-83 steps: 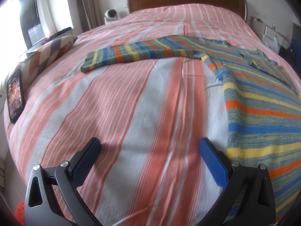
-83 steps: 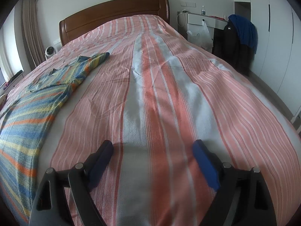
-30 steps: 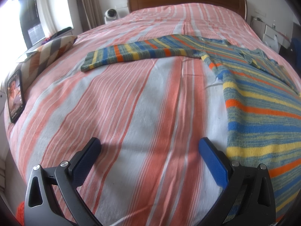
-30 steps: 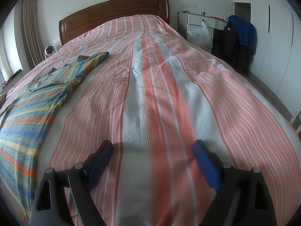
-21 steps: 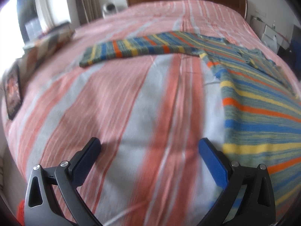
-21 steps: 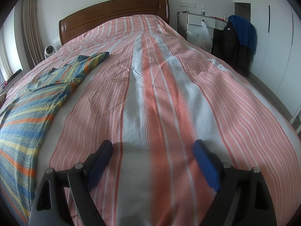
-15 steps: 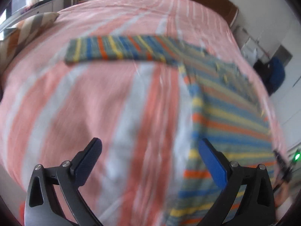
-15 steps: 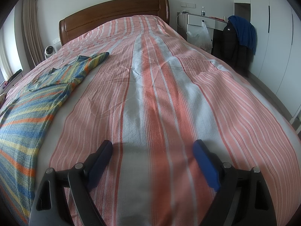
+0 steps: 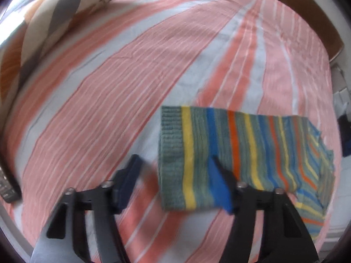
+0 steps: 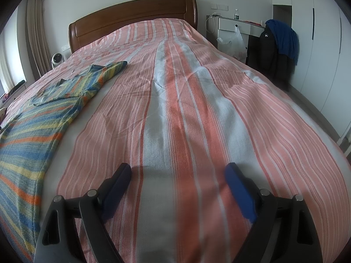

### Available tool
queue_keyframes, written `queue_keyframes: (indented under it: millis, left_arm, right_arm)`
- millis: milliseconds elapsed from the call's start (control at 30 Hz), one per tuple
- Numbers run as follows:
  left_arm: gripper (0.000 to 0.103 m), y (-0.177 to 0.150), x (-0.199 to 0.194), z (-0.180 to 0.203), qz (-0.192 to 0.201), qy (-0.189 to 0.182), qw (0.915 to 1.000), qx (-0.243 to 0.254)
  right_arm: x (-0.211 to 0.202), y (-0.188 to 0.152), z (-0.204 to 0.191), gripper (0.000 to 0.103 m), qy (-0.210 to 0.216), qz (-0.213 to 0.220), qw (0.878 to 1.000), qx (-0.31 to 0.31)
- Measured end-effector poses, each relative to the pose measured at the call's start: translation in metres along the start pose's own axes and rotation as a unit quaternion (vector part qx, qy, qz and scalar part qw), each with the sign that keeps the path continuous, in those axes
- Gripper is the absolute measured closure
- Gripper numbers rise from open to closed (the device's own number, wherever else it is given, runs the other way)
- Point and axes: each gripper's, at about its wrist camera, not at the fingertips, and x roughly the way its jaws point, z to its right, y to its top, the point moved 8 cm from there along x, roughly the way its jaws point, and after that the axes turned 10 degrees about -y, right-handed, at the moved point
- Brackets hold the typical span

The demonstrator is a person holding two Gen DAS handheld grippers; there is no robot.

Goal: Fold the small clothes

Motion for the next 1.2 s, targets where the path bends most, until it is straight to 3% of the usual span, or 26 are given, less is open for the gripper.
queue_keyframes:
  millis: [33, 67, 200, 300, 367, 467, 600, 667, 700, 733, 767, 833, 933, 1067, 1167, 1200]
  left_arm:
    - [0.097, 0.000, 0.000, 0.001, 0.006, 0.007, 0.9999, 0.006]
    - [0.100, 0.002, -0.003, 0.004, 0.010, 0.002, 0.9999, 0.001]
    - [0.100, 0.019, -0.045, 0.046, 0.063, -0.009, 0.9974, 0.035]
    - [0.100, 0.023, -0.081, 0.125, 0.090, -0.050, 0.9888, 0.108]
    - [0.100, 0.016, -0.099, 0.192, 0.100, -0.080, 0.9770, 0.171]
    - [0.100, -0.006, -0.108, 0.282, 0.096, -0.127, 0.9562, 0.246]
    - [0.099, -0.049, -0.082, 0.374, 0.071, -0.163, 0.9321, 0.316]
    - [0.091, -0.078, -0.056, 0.404, 0.045, -0.163, 0.9212, 0.351]
    - [0.070, -0.094, -0.039, 0.413, 0.023, -0.155, 0.9181, 0.364]
    - [0.041, -0.105, -0.025, 0.419, 0.004, -0.142, 0.9175, 0.372]
    - [0.032, -0.113, -0.011, 0.422, -0.004, -0.124, 0.9187, 0.375]
    - [0.029, -0.118, -0.005, 0.417, 0.002, -0.119, 0.9195, 0.375]
    - [0.025, -0.100, 0.007, 0.391, 0.000, -0.104, 0.9314, 0.349]
    - [0.019, -0.088, 0.029, 0.307, -0.013, -0.047, 0.9571, 0.286]
    - [0.019, -0.092, 0.050, 0.220, -0.041, 0.057, 0.9651, 0.252]
    - [0.013, -0.093, 0.042, 0.202, -0.035, 0.041, 0.9698, 0.238]
  right_arm:
    - [0.000, 0.000, -0.001, 0.016, 0.000, 0.000, 1.000, 0.000]
    - [0.000, 0.000, -0.001, 0.016, 0.000, 0.000, 1.000, 0.000]
    - [0.000, 0.000, 0.000, 0.016, 0.001, 0.000, 1.000, 0.000]
    - [0.000, 0.000, -0.001, 0.016, 0.001, 0.000, 1.000, 0.000]
    - [0.000, 0.000, -0.001, 0.016, 0.001, 0.000, 1.000, 0.000]
    - [-0.001, 0.000, -0.002, 0.016, 0.000, 0.000, 1.000, 0.000]
    - [-0.001, 0.000, -0.001, 0.016, 0.000, 0.000, 1.000, 0.000]
    - [-0.001, 0.000, -0.001, 0.016, 0.001, 0.001, 1.000, 0.000]
    - [-0.001, 0.000, -0.001, 0.016, 0.001, 0.001, 1.000, 0.000]
    - [-0.001, 0.000, -0.001, 0.016, 0.002, 0.001, 1.000, 0.001]
    - [-0.001, 0.000, -0.001, 0.016, 0.002, 0.001, 1.000, 0.000]
    - [-0.001, 0.000, -0.001, 0.016, 0.002, 0.001, 1.000, 0.000]
    - [-0.002, 0.000, -0.001, 0.016, 0.003, 0.002, 1.000, 0.001]
    - [-0.002, 0.000, -0.002, 0.016, 0.003, 0.002, 1.000, 0.001]
    - [-0.002, 0.000, -0.002, 0.016, 0.003, 0.002, 1.000, 0.001]
    - [-0.002, 0.000, -0.002, 0.016, 0.003, 0.002, 1.000, 0.001]
